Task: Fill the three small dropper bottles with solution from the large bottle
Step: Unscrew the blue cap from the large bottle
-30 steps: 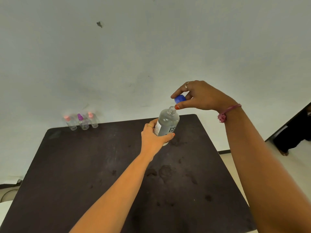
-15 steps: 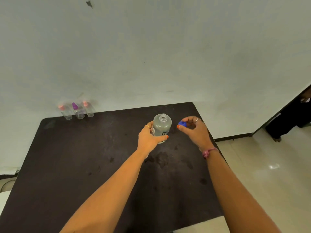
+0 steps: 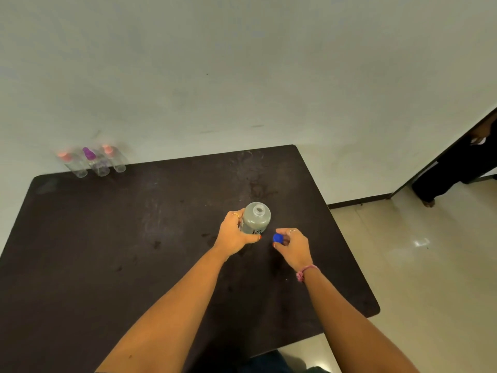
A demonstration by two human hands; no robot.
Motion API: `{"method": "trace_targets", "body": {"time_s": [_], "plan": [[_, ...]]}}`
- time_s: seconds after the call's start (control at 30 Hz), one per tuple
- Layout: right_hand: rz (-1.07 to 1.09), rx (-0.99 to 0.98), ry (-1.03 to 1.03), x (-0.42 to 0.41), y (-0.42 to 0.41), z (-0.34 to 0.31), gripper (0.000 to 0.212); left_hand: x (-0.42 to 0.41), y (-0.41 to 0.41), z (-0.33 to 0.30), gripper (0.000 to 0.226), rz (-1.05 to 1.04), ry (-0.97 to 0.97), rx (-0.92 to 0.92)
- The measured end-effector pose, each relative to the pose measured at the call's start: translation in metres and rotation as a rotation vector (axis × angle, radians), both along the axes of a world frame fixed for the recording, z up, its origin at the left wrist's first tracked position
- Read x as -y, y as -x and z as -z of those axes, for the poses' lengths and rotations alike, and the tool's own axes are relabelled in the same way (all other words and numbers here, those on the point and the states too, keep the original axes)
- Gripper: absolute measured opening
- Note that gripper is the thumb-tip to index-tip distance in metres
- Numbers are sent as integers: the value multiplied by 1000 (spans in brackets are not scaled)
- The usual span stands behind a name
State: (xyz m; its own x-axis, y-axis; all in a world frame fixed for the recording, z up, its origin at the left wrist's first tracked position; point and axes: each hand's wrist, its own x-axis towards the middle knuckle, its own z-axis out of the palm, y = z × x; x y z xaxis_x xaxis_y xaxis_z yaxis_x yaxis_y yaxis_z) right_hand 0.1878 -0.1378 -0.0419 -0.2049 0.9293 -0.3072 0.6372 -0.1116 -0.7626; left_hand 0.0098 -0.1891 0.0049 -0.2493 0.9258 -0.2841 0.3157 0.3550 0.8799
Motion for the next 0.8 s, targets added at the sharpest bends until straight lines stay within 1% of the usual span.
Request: {"method": "trace_targets", "body": {"time_s": [0.07,0.13,0.27,0.6,0.73,0.8], "plan": [[-20,24,17,2,-1,8,42,1,-1,10,75,-9,20,-3],[-26,29,29,2,-1,15,43,2,-2,17,76,-14,31,0],[-22,40,69,2,-1,21,50,2,-1,26,75,-19,45,35],[-79,63,51,4,-3,27,50,5,5,43,74,-61,102,111],[-95,74,53,3,-3,26,60,5,8,44,83,-53,117,108],[-125,77,63,0,-5,23,65,6,12,44,94,-10,120,71]]}}
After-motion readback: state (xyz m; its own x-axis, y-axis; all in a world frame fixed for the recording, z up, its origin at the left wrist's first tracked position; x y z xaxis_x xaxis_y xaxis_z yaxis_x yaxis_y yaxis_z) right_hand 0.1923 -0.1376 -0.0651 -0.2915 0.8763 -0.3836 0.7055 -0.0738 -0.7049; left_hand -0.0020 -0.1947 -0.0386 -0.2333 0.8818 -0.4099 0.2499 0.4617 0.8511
